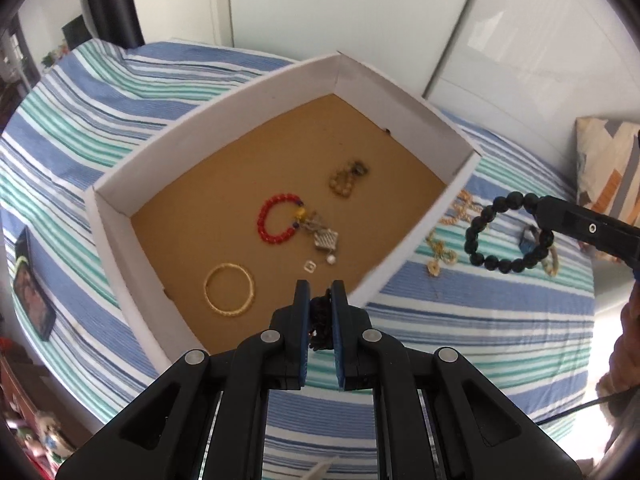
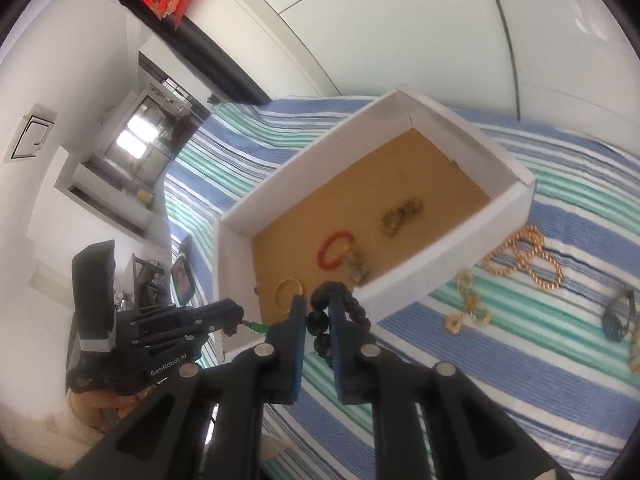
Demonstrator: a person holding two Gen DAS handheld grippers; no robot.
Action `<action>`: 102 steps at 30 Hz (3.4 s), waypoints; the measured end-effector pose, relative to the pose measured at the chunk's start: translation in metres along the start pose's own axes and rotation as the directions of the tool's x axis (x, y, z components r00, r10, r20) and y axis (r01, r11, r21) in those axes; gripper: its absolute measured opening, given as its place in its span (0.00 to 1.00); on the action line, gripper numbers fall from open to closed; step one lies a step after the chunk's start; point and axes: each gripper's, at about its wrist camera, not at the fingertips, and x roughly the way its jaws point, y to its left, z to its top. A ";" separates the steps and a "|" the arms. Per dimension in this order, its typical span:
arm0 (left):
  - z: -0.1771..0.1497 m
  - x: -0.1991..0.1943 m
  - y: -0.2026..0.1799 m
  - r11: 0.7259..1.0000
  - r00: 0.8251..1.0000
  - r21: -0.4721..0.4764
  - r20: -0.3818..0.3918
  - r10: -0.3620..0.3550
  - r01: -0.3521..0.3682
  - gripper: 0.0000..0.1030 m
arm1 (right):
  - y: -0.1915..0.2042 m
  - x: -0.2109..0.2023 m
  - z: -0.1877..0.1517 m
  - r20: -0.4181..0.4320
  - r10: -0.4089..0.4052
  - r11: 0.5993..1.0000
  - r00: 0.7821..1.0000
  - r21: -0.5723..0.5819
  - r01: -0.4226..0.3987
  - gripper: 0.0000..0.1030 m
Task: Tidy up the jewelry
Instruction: 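Carry the pendant and black bracelet into the white tray and open both tools, then withdraw both open tools from the tray back over the bed, then move the left tool to the gold coin-pendant chain while the right tool approaches the watch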
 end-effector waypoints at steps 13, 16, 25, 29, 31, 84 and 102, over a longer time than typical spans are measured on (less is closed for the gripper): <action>0.075 0.086 0.104 0.961 0.985 -0.221 -0.076 0.152 -0.166 0.08 | 0.023 0.133 0.131 -0.008 -0.214 0.964 0.977 -0.161 0.210 0.11; 0.079 0.111 0.122 0.949 0.980 -0.252 -0.106 0.167 -0.189 0.08 | 0.015 0.174 0.148 -0.032 -0.281 0.949 0.959 -0.160 0.273 0.11; 0.063 0.157 0.147 0.919 0.964 -0.298 -0.152 0.220 -0.257 0.59 | 0.011 0.257 0.140 -0.091 -0.268 0.955 0.959 -0.153 0.253 0.26; 0.051 0.145 0.140 0.915 0.954 -0.271 -0.113 0.279 -0.300 0.82 | 0.017 0.246 0.127 -0.055 -0.229 0.969 0.972 -0.111 0.222 0.57; 0.044 0.135 0.137 0.911 0.951 -0.272 -0.100 0.294 -0.310 0.85 | 0.022 0.236 0.121 -0.037 -0.247 0.963 0.968 -0.121 0.241 0.62; -0.111 0.041 -0.159 0.870 0.998 0.488 -0.045 -0.052 0.068 0.97 | -0.096 -0.054 -0.162 -0.025 -0.719 0.684 0.695 0.152 0.713 0.82; -0.106 0.058 -0.168 0.863 0.996 0.501 -0.084 -0.035 0.072 0.97 | -0.117 -0.060 -0.182 -0.072 -0.719 0.665 0.692 0.220 0.714 0.82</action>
